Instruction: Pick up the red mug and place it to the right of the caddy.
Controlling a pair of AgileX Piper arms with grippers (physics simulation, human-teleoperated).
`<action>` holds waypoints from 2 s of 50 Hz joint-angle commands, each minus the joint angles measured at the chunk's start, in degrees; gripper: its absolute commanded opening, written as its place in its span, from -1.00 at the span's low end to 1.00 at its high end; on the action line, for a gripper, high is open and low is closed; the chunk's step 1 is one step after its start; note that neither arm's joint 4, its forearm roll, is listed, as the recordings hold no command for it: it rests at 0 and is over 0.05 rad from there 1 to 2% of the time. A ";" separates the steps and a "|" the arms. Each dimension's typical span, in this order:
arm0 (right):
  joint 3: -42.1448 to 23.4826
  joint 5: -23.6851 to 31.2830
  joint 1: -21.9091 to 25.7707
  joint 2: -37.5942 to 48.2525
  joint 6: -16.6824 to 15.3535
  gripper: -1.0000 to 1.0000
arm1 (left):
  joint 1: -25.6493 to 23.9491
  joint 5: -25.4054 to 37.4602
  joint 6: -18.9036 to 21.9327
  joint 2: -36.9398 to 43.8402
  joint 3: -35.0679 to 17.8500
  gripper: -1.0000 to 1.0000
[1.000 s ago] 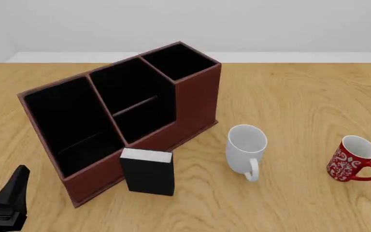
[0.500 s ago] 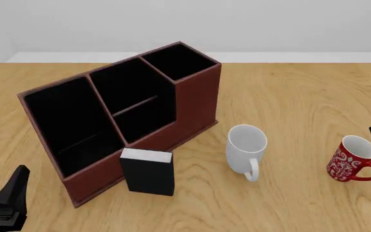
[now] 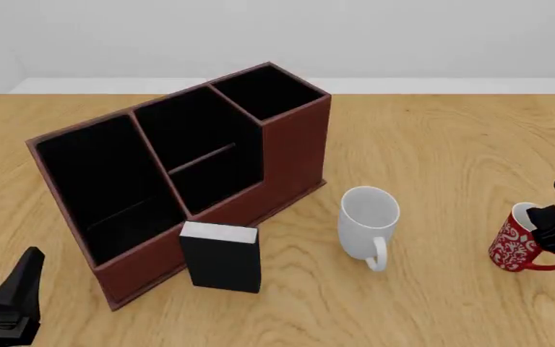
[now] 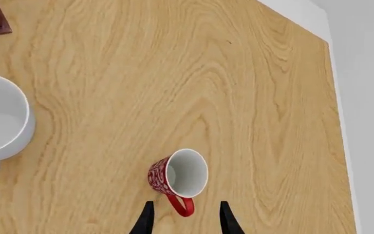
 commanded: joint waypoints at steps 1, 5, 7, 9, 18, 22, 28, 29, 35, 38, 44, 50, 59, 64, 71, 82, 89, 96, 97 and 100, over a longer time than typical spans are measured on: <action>1.94 -2.58 0.65 2.35 -0.28 1.00 | 0.00 0.00 0.00 0.00 0.00 1.00; 2.28 -3.10 0.44 3.02 -0.33 1.00 | 0.00 0.00 0.00 0.00 0.00 1.00; 2.68 -3.32 0.47 3.12 -0.44 1.00 | 0.00 0.00 0.00 0.00 0.00 1.00; 2.64 -3.48 0.28 3.38 -0.16 1.00 | 0.00 0.00 0.00 0.00 0.00 1.00; 3.98 -5.07 -0.80 4.52 -0.57 1.00 | 0.00 0.00 0.00 0.00 0.00 1.00; 4.59 -6.26 -1.41 5.56 -0.78 1.00 | 0.00 0.00 0.00 0.00 0.00 1.00; 5.01 -7.37 -1.94 7.00 -1.50 1.00 | 0.00 0.00 0.00 0.00 0.00 1.00; 4.94 -7.64 -2.22 7.38 -1.72 1.00 | 0.00 0.00 0.00 0.00 0.00 1.00; 4.77 -8.17 -2.49 8.29 -1.82 1.00 | 0.00 0.00 0.00 0.00 0.00 1.00; 4.96 -8.63 -2.54 8.72 -1.75 1.00 | 0.00 0.00 0.00 0.00 0.00 1.00; 4.98 -9.54 -3.16 9.82 -1.61 1.00 | 0.00 0.00 0.00 0.00 0.00 1.00; 5.34 -10.49 -3.37 10.77 -1.50 1.00 | 0.00 0.00 0.00 0.00 0.00 1.00; 6.07 -12.23 -4.08 12.30 -1.67 1.00 | 0.00 0.00 0.00 0.00 0.00 1.00; 6.01 -12.65 -4.35 12.90 -1.39 1.00 | 0.00 0.00 0.00 0.00 0.00 1.00; 6.49 -13.70 -4.98 13.83 -1.60 1.00 | 0.00 0.00 0.00 0.00 0.00 1.00; 6.73 -14.71 -6.36 15.29 -2.47 1.00 | 0.00 0.00 0.00 0.00 0.00 1.00; 6.86 -14.90 -7.09 15.76 -2.85 1.00 | 0.00 0.00 0.00 0.00 0.00 1.00; 7.36 -16.04 -7.44 16.77 -3.01 1.00 | 0.00 0.00 0.00 0.00 0.00 1.00; 7.39 -16.17 -7.62 16.99 -3.10 1.00 | 0.00 0.00 0.00 0.00 0.00 1.00; 7.47 -16.31 -7.73 17.19 -3.10 1.00 | 0.00 0.00 0.00 0.00 0.00 1.00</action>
